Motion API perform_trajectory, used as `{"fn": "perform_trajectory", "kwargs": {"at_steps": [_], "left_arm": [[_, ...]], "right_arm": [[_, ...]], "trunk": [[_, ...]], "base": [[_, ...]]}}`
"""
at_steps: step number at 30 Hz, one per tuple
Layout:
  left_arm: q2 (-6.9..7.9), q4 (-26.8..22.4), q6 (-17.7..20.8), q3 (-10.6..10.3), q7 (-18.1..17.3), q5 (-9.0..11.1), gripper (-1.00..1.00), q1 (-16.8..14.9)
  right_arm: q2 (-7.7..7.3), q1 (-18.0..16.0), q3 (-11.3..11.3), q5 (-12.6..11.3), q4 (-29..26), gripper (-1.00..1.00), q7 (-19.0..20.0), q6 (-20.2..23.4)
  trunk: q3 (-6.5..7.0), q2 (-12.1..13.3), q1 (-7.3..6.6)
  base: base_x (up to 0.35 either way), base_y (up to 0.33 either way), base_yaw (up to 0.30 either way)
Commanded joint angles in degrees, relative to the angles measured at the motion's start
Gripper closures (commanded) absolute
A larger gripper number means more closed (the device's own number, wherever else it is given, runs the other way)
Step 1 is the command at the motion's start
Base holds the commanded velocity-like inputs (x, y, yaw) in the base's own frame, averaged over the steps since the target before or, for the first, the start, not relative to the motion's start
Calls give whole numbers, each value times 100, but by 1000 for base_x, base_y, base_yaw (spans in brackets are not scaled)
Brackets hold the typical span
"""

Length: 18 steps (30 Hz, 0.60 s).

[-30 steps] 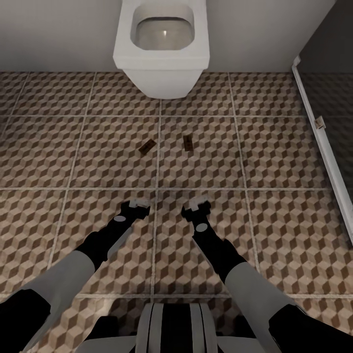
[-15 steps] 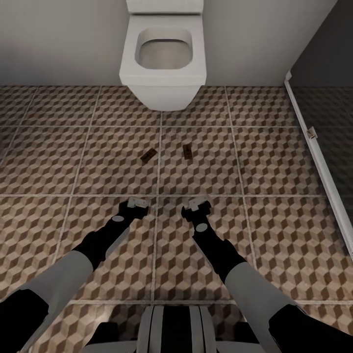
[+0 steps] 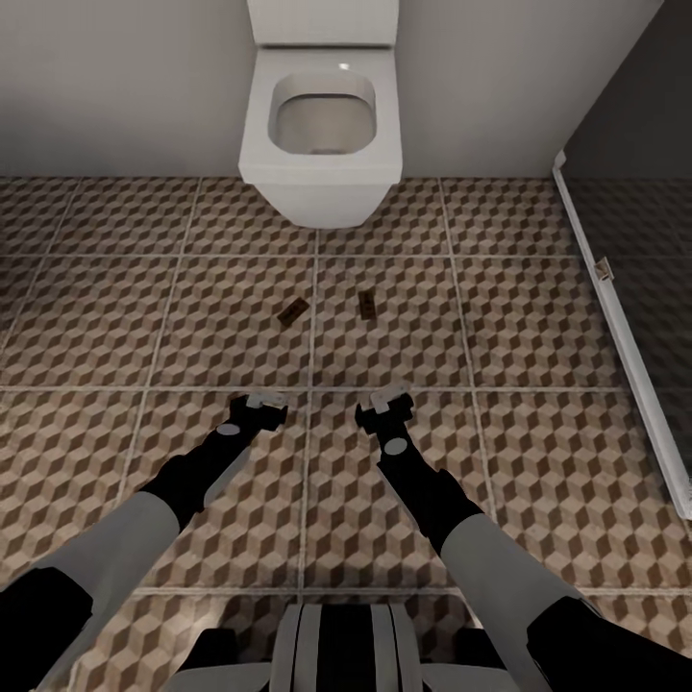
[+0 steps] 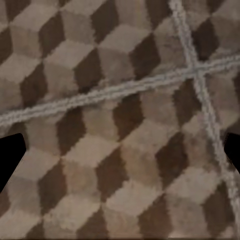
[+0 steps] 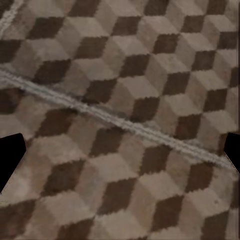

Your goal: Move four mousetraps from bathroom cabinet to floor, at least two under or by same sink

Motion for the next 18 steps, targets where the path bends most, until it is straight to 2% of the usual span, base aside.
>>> {"fn": "perform_trajectory", "kwargs": {"at_steps": [1,9,18], "left_arm": [[21,-12,19,-47,57,60,-100,-1],[115,-11,-4,-47,56,63,-100,44],[170,-6,-21,-47,49,68,-100,290]], "right_arm": [[0,-3,15,58,-1,-100,-29,37],[-3,-3,15,53,6,-100,-12,-69],[-145,4,15,47,13,-100,73,-154]], "trunk": [[15,40,-23],[159,361,-199],[321,722,-396]], "base": [[0,0,0],[0,0,0],[0,0,0]]}}
